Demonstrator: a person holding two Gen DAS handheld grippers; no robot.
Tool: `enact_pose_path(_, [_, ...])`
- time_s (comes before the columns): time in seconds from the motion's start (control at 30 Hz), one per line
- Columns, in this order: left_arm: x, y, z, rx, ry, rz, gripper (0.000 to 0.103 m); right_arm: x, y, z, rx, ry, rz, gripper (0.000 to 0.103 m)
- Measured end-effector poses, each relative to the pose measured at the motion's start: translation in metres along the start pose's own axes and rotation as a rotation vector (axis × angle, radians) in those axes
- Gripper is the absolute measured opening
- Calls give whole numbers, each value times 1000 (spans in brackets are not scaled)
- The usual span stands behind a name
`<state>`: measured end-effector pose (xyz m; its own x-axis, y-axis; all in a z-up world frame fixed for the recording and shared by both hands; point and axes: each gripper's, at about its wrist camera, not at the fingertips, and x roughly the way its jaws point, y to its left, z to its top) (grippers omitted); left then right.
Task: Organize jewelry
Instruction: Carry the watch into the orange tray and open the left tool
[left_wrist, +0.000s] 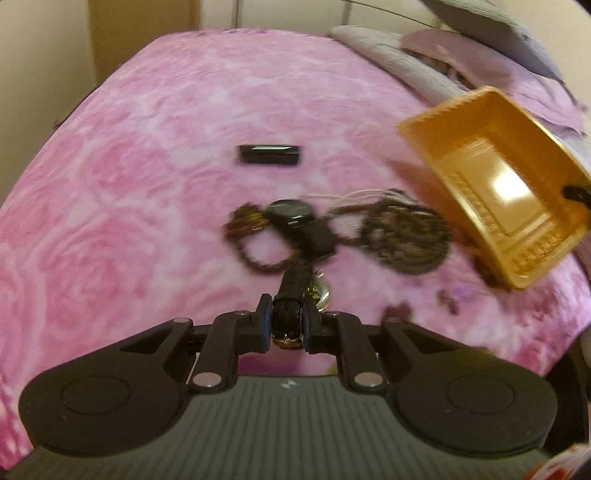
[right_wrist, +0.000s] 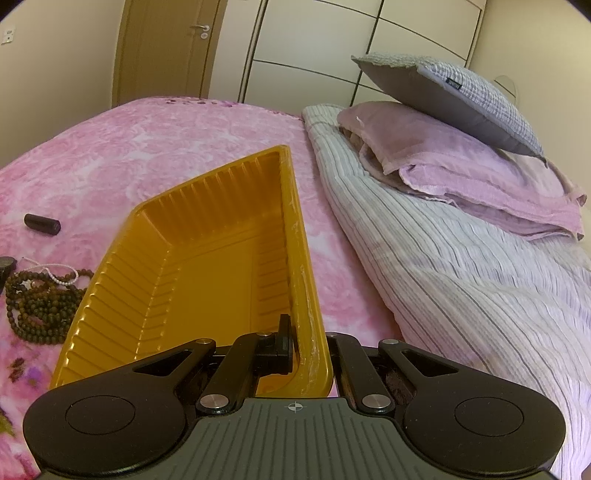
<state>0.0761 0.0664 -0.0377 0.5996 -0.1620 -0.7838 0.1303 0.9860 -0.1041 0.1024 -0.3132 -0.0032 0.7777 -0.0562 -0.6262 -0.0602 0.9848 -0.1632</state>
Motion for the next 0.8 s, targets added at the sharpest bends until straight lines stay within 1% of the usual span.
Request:
enact_pose_path(0.17, [1,8,-4,14,11,58,14,1,0,-1,2,0,-1,4])
enact_pose_path(0.23, [-1,9,-3,2,-5,37,14,1,0,-1,1,1,-2,4])
enact_pose_path(0.33, [-7,2,0,31,-34,25,13,1,0,0,0,3,-3,4])
enact_pose_path(0.4, [-10,-2,4,19,-45,-15,14,1,0,-1,0,5,-3,4])
enact_pose_path(0.43, [-11,-3,7,-9,-52,-46,14,1,-1,0,1,5,-3,4])
enact_pose_path(0.5, [-11,3,13,-97,-61,-131,14,1,-1,0,3,5,-2,4])
enact_pose_path(0.57, [-11,2,18,-127,-69,-169,14,2,-1,0,1,4,-3,4])
enact_pose_path(0.63, [-12,-5,23,-124,-74,-194,14,2,-2,0,1,4,-2,4])
enact_pose_path(0.7, [-14,-16,28,-102,-81,-202,14,2,-2,-1,3,6,-1,4])
enact_pose_path(0.8, [-14,-33,37,-75,-93,-238,14,3,-3,-1,5,9,2,4])
